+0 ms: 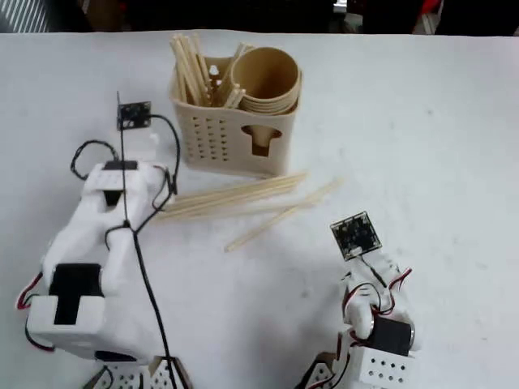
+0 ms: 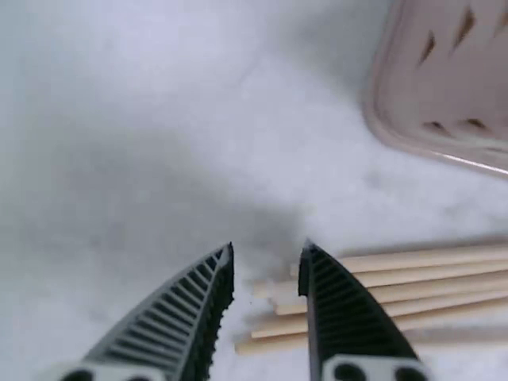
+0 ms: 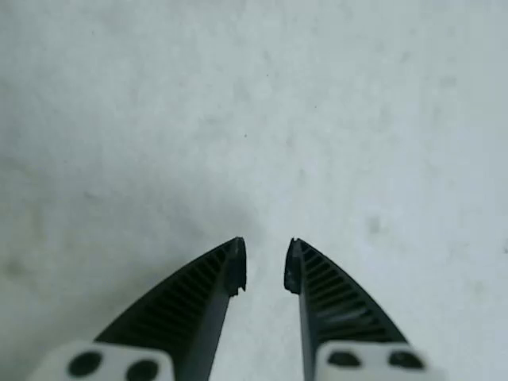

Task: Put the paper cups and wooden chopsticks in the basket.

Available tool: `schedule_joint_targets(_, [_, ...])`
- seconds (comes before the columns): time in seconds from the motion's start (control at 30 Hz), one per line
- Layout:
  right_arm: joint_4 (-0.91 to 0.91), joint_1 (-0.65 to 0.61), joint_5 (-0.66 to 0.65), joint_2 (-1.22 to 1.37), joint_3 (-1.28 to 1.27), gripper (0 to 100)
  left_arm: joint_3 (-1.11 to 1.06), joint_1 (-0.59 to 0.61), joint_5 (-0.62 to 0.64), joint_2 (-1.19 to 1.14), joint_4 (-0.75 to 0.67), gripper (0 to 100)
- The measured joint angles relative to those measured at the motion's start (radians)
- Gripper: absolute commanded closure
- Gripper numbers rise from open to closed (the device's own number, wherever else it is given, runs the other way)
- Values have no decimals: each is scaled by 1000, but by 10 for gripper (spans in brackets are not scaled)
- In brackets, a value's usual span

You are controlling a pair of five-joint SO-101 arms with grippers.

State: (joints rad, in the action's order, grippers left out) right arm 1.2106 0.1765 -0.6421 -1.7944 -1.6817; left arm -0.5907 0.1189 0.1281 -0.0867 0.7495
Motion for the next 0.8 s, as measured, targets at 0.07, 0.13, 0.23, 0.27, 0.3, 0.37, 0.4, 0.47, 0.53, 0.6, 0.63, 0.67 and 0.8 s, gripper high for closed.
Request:
schedule_joint_targets(0.07, [0, 0, 0, 0, 0, 899, 8, -29, 0, -6, 23, 850])
schedule_joint_targets(0.13, [0, 0, 0, 0, 0, 899, 8, -54, 0, -6, 51, 850])
schedule_joint_targets(0.23, [0, 0, 0, 0, 0, 899, 17, -83, 3, -6, 109, 850])
schedule_joint_targets(0.27, [0, 0, 0, 0, 0, 899, 18, -89, 5, -6, 135, 850])
schedule_joint_targets(0.3, [0, 0, 0, 0, 0, 899, 18, -94, 6, -6, 163, 851])
schedule_joint_targets(0.37, [0, 0, 0, 0, 0, 899, 18, -103, 2, -6, 207, 873])
schedule_joint_targets(0.4, [0, 0, 0, 0, 0, 899, 20, -107, -9, -6, 227, 894])
schedule_joint_targets(0.47, [0, 0, 0, 0, 0, 899, 20, -112, -29, -6, 259, 928])
schedule_joint_targets(0.53, [0, 0, 0, 0, 0, 899, 20, -117, -52, -6, 284, 929])
schedule_joint_targets(0.6, [0, 0, 0, 0, 0, 899, 20, -117, -83, -6, 296, 924])
schedule_joint_targets(0.63, [0, 0, 0, 0, 0, 899, 20, -117, -100, -6, 301, 924])
schedule_joint_targets(0.67, [0, 0, 0, 0, 0, 899, 20, -117, -114, -6, 304, 926])
schedule_joint_targets(0.8, [0, 0, 0, 0, 0, 899, 20, -118, -141, -6, 308, 928])
